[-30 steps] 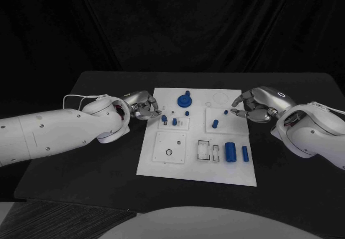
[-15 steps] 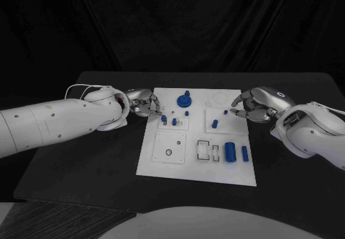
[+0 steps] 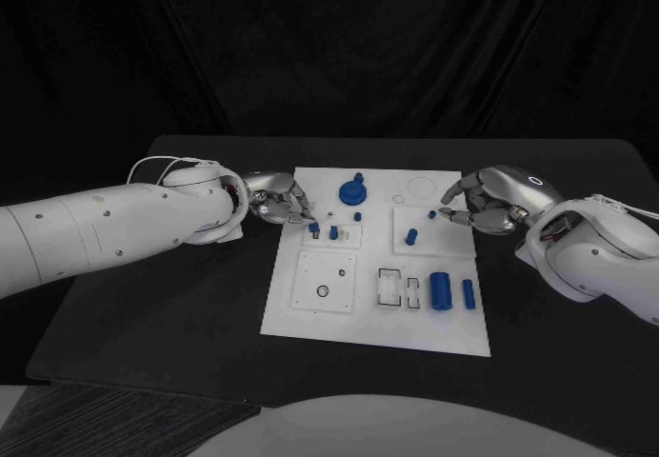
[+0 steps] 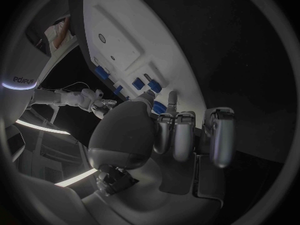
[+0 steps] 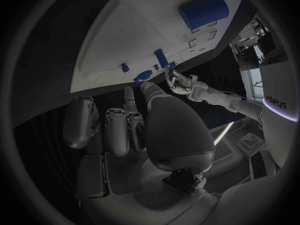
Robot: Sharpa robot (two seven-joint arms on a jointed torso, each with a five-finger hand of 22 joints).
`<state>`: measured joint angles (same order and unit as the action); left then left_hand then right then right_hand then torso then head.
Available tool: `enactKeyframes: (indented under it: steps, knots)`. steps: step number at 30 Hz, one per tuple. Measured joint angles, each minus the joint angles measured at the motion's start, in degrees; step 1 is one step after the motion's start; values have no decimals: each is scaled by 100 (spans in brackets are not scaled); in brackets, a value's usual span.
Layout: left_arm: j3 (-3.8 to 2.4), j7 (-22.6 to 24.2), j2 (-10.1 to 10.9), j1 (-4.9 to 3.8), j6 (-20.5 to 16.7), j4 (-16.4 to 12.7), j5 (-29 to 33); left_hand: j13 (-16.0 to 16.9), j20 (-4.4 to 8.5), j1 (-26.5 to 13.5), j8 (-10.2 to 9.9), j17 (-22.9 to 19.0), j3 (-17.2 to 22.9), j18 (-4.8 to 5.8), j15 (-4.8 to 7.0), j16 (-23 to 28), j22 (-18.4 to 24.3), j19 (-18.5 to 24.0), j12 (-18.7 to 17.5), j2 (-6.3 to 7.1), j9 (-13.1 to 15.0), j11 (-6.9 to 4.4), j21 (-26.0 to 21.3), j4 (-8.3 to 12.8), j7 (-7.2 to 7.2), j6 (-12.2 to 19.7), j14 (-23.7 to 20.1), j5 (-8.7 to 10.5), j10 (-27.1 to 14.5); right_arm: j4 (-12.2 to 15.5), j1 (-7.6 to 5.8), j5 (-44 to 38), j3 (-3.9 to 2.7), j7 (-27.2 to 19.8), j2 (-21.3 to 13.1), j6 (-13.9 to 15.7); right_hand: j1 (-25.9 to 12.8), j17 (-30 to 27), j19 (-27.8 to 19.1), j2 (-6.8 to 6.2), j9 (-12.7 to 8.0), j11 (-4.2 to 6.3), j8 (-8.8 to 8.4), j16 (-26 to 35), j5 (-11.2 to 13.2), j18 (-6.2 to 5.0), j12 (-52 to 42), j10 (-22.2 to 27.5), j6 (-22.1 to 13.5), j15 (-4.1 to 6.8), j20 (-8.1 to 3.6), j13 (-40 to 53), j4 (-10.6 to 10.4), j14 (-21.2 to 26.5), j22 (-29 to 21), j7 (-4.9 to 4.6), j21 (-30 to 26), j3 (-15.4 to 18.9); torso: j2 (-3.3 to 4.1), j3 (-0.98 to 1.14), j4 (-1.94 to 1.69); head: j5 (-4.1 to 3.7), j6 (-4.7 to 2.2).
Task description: Assemble the parts on the task board
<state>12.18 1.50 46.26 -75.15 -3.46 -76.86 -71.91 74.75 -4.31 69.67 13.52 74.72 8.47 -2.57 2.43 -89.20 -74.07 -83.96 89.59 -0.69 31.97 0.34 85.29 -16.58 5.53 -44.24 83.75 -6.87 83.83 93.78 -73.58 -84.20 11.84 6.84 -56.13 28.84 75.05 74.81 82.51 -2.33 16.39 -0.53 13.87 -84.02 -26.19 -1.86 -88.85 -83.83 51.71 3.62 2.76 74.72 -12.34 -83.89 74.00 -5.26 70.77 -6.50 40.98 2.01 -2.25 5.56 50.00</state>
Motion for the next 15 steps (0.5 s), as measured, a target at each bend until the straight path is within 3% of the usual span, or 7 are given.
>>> enactKeyframes:
  steps: [4,15]
  knots:
    - [1,134,-15,0,12,37,34,0,0,79,-22,0,0,0,0,0,0,0,0,-79,-99,0,0,0,0,1,0,-2,0,-5,0,1,0,-1,3,0,0,0,0,0,0,0,0,0,0,0,0,0,0,0,0,0,0,0,0,0,0,0,-2,6,-2,-8,0]
    - [1,310,-64,0,59,123,114,0,0,111,-90,0,-1,0,0,0,0,0,0,-110,-207,0,-1,1,1,2,0,-36,0,-17,0,7,1,-4,14,-2,0,0,0,0,0,0,0,0,0,0,0,0,0,0,0,0,0,0,0,0,0,0,-9,8,-5,-4,0]
